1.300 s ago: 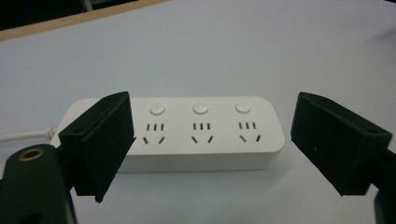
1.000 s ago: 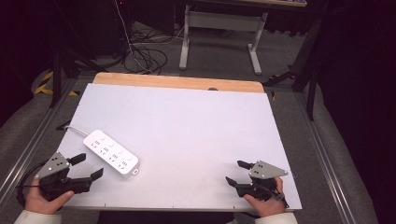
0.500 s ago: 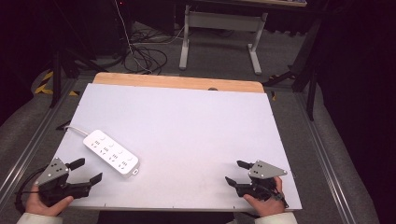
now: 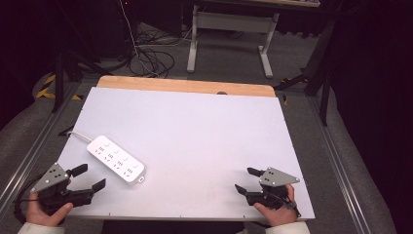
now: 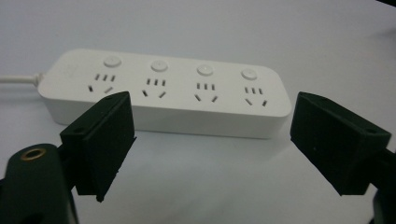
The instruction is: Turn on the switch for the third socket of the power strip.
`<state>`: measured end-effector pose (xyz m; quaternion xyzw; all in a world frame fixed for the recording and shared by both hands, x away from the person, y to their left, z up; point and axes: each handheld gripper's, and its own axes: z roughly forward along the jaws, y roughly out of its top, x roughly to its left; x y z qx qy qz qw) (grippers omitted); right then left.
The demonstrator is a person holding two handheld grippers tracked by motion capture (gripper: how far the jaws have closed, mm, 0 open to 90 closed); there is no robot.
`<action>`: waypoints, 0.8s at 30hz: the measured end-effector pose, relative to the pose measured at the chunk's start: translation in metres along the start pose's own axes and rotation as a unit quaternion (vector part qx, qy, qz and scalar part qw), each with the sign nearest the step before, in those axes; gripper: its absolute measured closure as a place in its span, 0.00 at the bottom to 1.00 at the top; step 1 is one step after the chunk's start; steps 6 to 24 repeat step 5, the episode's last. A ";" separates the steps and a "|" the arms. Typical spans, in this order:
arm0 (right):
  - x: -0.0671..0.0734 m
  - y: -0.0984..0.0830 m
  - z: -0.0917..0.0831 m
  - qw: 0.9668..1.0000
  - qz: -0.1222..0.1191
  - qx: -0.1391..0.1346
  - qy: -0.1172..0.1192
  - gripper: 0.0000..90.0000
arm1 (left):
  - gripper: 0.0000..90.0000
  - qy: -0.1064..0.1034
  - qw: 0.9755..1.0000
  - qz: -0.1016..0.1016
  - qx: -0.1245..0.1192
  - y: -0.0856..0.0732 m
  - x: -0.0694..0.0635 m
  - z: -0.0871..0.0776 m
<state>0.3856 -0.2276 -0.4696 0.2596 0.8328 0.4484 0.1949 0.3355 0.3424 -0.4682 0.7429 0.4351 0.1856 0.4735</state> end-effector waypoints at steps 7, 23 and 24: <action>0.000 0.000 0.000 1.000 0.000 -0.001 -0.001 0.32 | 0.17 0.006 1.000 0.005 -0.006 0.000 -0.001 0.000; 0.000 0.000 0.000 1.000 0.000 -0.001 -0.001 0.32 | 0.17 0.006 1.000 0.005 -0.006 0.000 -0.001 0.000; 0.000 0.000 0.000 1.000 0.000 -0.001 -0.001 0.32 | 0.17 0.006 1.000 0.005 -0.006 0.000 -0.001 0.000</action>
